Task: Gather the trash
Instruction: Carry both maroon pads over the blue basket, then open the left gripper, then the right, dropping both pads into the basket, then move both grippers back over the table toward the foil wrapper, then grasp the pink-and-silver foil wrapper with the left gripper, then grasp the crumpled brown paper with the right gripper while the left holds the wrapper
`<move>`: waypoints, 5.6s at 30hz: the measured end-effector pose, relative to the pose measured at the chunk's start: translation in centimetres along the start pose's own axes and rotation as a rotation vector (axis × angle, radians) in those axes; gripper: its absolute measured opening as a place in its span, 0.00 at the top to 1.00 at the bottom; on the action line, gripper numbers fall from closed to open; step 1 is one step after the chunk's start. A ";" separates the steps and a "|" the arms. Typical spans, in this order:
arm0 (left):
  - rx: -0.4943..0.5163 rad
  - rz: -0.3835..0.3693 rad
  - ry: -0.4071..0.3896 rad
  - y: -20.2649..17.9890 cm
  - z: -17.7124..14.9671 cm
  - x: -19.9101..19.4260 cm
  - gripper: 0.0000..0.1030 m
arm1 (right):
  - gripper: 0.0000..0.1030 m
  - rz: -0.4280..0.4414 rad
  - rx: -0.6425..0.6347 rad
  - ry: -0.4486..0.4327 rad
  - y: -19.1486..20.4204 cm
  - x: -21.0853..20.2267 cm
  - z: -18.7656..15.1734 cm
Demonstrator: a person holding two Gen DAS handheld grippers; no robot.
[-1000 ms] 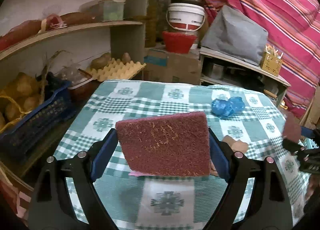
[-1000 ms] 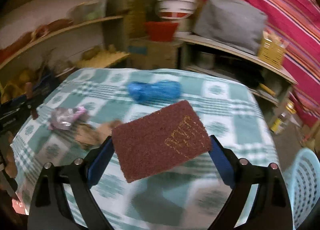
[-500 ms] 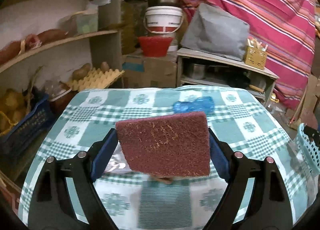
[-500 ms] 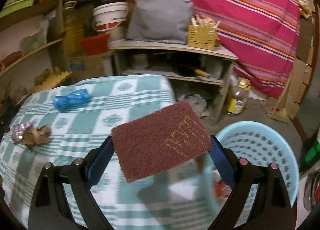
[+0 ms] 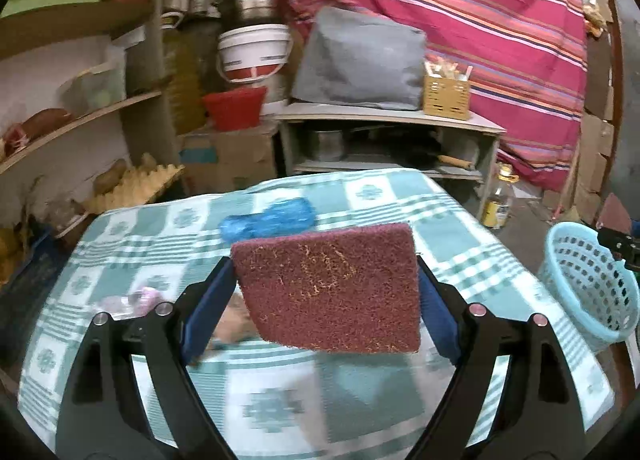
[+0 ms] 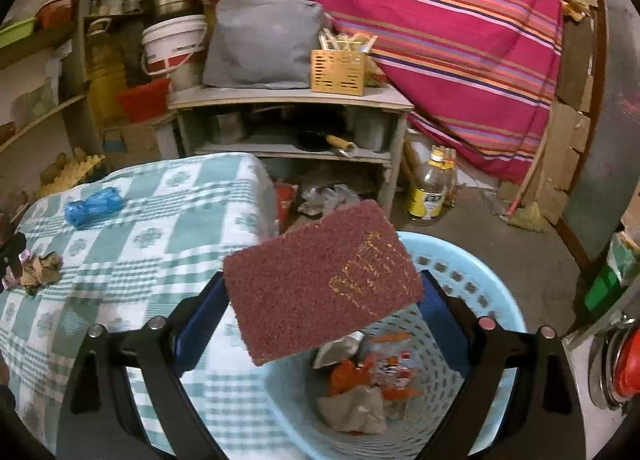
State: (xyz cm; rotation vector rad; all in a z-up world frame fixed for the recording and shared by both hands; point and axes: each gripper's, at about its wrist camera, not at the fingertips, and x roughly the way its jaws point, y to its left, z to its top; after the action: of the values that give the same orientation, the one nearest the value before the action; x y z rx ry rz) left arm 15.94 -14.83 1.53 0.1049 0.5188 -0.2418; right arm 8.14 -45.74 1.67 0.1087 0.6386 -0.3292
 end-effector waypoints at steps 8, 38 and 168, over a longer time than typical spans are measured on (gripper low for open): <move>0.047 -0.060 0.013 -6.9 -0.4 1.1 0.18 | 0.12 -0.011 0.039 -0.001 -4.3 -0.3 -0.3; 0.156 -0.321 0.057 -25.1 -0.3 3.6 0.18 | 0.12 -0.048 0.126 0.024 -13.9 -0.6 -3.5; -0.254 0.134 0.210 28.4 -4.9 1.2 0.83 | 0.05 0.348 -0.352 0.168 37.5 5.0 -3.0</move>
State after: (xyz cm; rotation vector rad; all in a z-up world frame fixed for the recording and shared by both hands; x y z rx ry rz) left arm 21.81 13.12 -2.24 -0.0833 0.7439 -0.0317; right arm 22.73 -11.08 -3.81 -0.0915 0.8199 0.1316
